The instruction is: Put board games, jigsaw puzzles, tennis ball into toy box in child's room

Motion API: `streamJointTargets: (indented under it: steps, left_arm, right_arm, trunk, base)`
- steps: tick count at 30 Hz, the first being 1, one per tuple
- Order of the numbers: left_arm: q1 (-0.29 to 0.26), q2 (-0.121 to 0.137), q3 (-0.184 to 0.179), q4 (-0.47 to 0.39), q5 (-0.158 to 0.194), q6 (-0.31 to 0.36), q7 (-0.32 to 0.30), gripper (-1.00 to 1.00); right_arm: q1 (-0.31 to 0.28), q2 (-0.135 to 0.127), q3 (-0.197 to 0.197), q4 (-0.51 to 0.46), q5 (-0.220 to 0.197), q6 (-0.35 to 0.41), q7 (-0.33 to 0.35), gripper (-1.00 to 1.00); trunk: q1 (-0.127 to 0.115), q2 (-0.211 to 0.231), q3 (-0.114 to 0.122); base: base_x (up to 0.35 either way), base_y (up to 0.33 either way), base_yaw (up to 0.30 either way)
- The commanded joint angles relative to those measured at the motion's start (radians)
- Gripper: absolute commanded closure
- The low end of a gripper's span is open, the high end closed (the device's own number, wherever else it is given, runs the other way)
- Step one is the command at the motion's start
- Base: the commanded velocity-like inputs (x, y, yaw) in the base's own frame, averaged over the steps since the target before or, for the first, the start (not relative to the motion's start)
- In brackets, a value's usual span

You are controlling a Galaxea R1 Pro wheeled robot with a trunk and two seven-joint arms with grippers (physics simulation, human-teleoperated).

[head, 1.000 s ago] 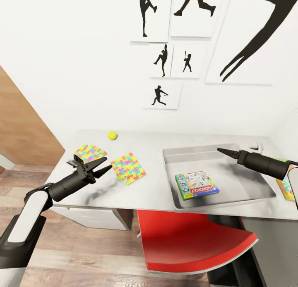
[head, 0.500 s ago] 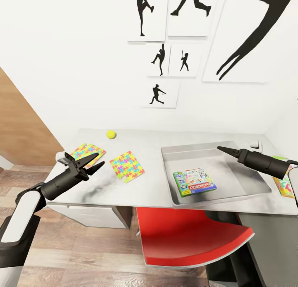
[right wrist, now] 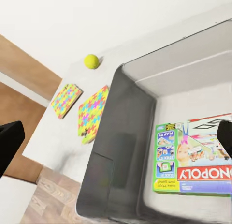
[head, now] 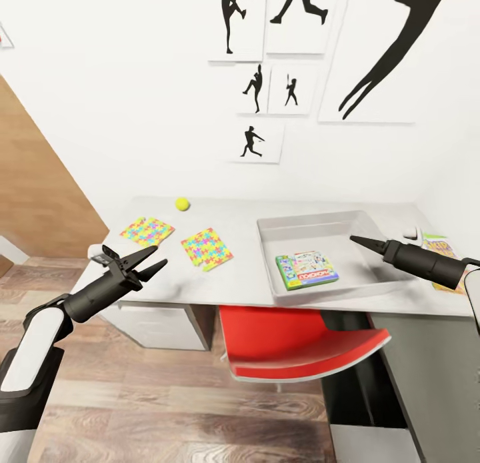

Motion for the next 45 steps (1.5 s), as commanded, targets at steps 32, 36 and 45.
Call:
streamJointTargets:
  steps: [32, 36, 45]
  left_arm:
    - [-0.001, -0.002, -0.002, 0.000, -0.001, 0.005, -0.002, -1.00]
    - [-0.001, -0.003, -0.002, 0.001, -0.001, 0.005, -0.002, -1.00]
    - [-0.001, -0.003, -0.018, 0.005, -0.001, 0.005, -0.002, -1.00]
  right_arm:
    - [-0.001, 0.001, 0.002, 0.000, 0.003, 0.005, 0.005, -1.00]
    - [-0.001, 0.001, 0.002, 0.000, 0.003, 0.005, 0.005, -1.00]
    - [-0.001, 0.001, 0.002, 0.000, 0.003, 0.005, 0.005, -1.00]
  trunk:
    - [0.000, -0.002, 0.029]
    - [0.000, -0.002, 0.035]
    - [0.000, -0.002, 0.050]
  base:
    - [-0.049, 0.000, 0.000]
    - [-0.002, 0.000, 0.000]
    - [0.000, 0.000, 0.000]
